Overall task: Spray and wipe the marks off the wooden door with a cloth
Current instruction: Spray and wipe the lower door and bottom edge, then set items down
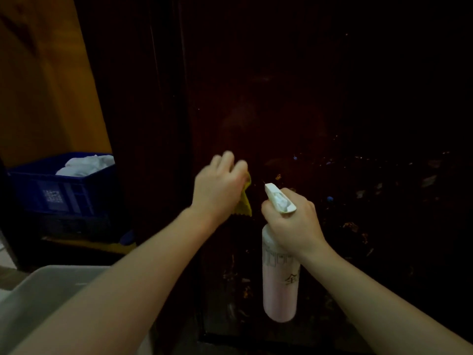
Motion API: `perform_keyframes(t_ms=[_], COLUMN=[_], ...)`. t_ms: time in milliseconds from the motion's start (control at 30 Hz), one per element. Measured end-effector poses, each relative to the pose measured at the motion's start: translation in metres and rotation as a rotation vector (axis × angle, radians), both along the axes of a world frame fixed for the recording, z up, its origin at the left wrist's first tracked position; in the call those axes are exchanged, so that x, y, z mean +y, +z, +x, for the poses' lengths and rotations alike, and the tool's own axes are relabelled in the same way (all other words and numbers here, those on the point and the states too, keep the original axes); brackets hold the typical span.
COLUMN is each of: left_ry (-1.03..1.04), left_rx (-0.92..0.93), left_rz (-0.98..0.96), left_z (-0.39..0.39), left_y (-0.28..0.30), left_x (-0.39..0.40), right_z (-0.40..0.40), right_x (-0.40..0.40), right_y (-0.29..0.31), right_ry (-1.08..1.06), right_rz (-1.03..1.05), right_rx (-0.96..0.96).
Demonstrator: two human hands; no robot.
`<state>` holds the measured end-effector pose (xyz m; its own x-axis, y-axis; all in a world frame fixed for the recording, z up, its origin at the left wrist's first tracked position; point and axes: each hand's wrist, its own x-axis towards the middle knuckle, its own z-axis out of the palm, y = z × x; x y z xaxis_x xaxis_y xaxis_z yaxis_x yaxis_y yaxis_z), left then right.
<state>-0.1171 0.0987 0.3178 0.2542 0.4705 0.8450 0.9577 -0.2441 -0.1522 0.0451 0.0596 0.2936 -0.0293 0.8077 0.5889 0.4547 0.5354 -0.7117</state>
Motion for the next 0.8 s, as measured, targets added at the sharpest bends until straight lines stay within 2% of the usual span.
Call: perform_keyframes(t_ms=[133, 200, 300, 367, 500, 667, 800], left_ry=[-0.057, -0.087, -0.124, -0.109, -0.086, -0.093, -0.085], left_rx=[0.029, -0.05, -0.237, -0.267, -0.203, -0.054, 0.013], left_rz=[-0.07, -0.061, 0.04, 0.083, 0.093, 0.065, 0.059], left_z=[-0.004, -0.009, -0.012, -0.009, 0.004, 0.011, 0.011], left_y=[-0.01, 0.001, 0.027, 0.04, 0.041, 0.013, -0.003], left_x=[0.0, 0.0, 0.003, 0.008, 0.011, 0.007, 0.007], right_z=[0.005, 0.005, 0.009, 0.015, 0.023, 0.028, 0.031], right_x=[0.0, -0.001, -0.002, -0.001, -0.001, -0.001, 0.005], right_y=[0.003, 0.003, 0.0, -0.001, -0.002, -0.003, -0.002], right_ry=[0.055, 0.067, 0.023, -0.026, -0.055, -0.017, -0.029], right_rz=[-0.052, -0.071, -0.03, 0.019, 0.005, -0.059, -0.025], right_rx=[-0.02, -0.058, -0.007, 0.03, 0.012, -0.041, -0.029])
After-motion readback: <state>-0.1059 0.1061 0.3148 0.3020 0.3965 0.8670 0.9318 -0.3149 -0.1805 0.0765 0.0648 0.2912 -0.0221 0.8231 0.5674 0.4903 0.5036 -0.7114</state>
